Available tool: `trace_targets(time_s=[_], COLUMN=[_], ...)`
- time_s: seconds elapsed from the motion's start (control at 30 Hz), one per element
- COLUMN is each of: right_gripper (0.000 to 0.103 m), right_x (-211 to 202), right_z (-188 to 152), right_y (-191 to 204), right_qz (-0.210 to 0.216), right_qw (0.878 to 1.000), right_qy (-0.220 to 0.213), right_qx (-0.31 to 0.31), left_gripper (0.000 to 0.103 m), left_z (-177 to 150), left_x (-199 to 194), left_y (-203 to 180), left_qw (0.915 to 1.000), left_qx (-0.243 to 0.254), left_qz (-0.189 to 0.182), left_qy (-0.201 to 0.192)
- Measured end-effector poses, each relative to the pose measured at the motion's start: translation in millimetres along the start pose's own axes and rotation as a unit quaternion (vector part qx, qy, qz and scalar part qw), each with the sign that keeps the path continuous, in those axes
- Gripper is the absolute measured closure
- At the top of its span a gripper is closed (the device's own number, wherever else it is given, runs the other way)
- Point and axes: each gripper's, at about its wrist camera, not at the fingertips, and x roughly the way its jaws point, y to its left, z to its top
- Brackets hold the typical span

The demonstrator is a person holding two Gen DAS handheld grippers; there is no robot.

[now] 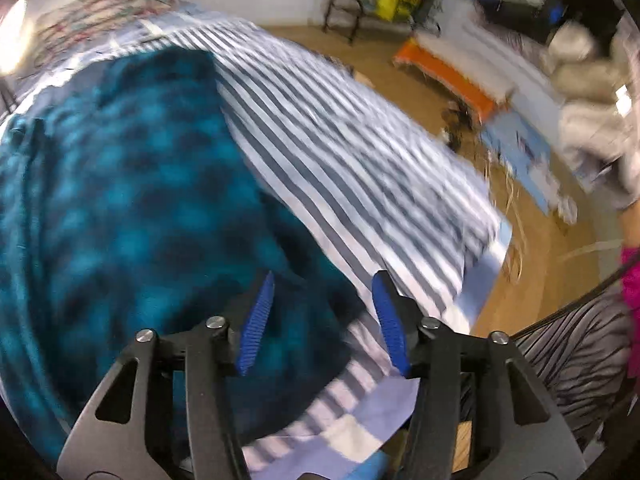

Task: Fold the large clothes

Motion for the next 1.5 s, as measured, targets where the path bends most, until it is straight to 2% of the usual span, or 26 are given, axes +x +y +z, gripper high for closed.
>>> trace_targets(time_s=[0.1, 0.2, 0.37, 0.4, 0.43, 0.47, 0.5, 0.53, 0.63, 0.7, 0.77, 0.87, 1.0, 1.2, 1.23, 1.27, 1.33, 1.37, 1.5], right_gripper=[0.044, 0.044, 0.044, 0.044, 0.044, 0.044, 0.044, 0.044, 0.043, 0.040, 0.040, 0.040, 0.040, 0.043, 0.046, 0.062, 0.088, 0.094, 0.099], right_x=[-21.0, -28.4, -28.0, -29.1, -27.8, -23.1, -22.2, -16.4, 5.9, 31.8, 58.6, 106.3, 174.6, 241.6, 250.8, 257.8, 272.8, 276.1, 277.6], right_z=[-17.7, -25.7, -25.9, -26.9, -26.9, -26.3, -26.1, -24.7, -21.3, -19.2, -18.2, -17.2, -20.9, -35.8, -39.1, -41.4, -45.4, -45.5, -38.3], right_y=[-9.8, -23.4, -36.9, -39.4, -40.5, -41.7, -41.5, -40.5, -40.6, -46.2, -52.7, -59.2, -72.7, -78.7, -77.2, -75.3, -68.5, -63.0, -33.5], right_qz=[0.014, 0.012, 0.017, 0.020, 0.024, 0.027, 0.027, 0.025, 0.021, 0.020, 0.020, -0.007, -0.036, -0.055, -0.052, -0.052, -0.072, -0.089, -0.115], right_qw=[0.999, 0.998, 0.996, 0.996, 0.995, 0.995, 0.995, 0.995, 0.995, 0.993, 0.991, 0.988, 0.981, 0.972, 0.970, 0.969, 0.964, 0.963, 0.965], right_qy=[-0.016, -0.022, -0.028, -0.028, -0.027, -0.024, -0.021, -0.016, 0.000, 0.018, 0.040, 0.075, 0.120, 0.170, 0.179, 0.187, 0.215, 0.220, 0.222], right_qx=[0.032, 0.057, 0.082, 0.087, 0.092, 0.096, 0.096, 0.094, 0.093, 0.112, 0.129, 0.131, 0.147, 0.155, 0.155, 0.153, 0.139, 0.125, 0.074], left_gripper=[0.044, 0.040, 0.040, 0.043, 0.046, 0.060, 0.080, 0.086, 0.089, 0.089, 0.090, 0.090, 0.090, 0.090, 0.090, 0.090, 0.090, 0.090, 0.090], left_z=[-9.1, -15.4, -24.5, -26.0, -25.8, -25.3, -23.8, -21.5, -15.1, -13.7, -13.3, -11.7, -15.2, -23.5, -25.1, -25.5, -29.3, -31.1, -43.2], left_x=[29.2, 48.0, 59.0, 58.4, 57.2, 55.5, 53.1, 49.2, 33.2, 14.5, -5.0, -28.9, -43.3, -58.1, -60.4, -60.7, -64.5, -65.8, -73.8], left_y=[-15.1, -13.0, -20.1, -19.3, -17.2, -14.9, -9.1, -2.2, 23.2, 37.4, 46.4, 54.8, 59.7, 72.4, 73.5, 74.8, 77.8, 79.5, 87.7], left_qw=[0.9988, 0.9971, 0.9923, 0.9920, 0.9924, 0.9928, 0.9936, 0.9953, 0.9982, 0.9945, 0.9901, 0.9846, 0.9807, 0.9731, 0.9726, 0.9719, 0.9707, 0.9698, 0.9654], left_qx=[0.014, 0.008, 0.057, 0.059, 0.054, 0.048, 0.035, 0.019, -0.049, -0.096, -0.121, -0.141, -0.153, -0.184, -0.185, -0.188, -0.192, -0.196, -0.214], left_qz=[0.044, 0.070, 0.109, 0.111, 0.111, 0.110, 0.107, 0.095, 0.030, -0.004, -0.021, -0.029, -0.024, -0.023, -0.021, -0.021, -0.021, -0.021, -0.028], left_qy=[0.018, 0.029, 0.013, 0.007, 0.003, -0.002, -0.007, -0.008, -0.017, -0.042, -0.068, -0.099, -0.119, -0.137, -0.139, -0.141, -0.142, -0.144, -0.147])
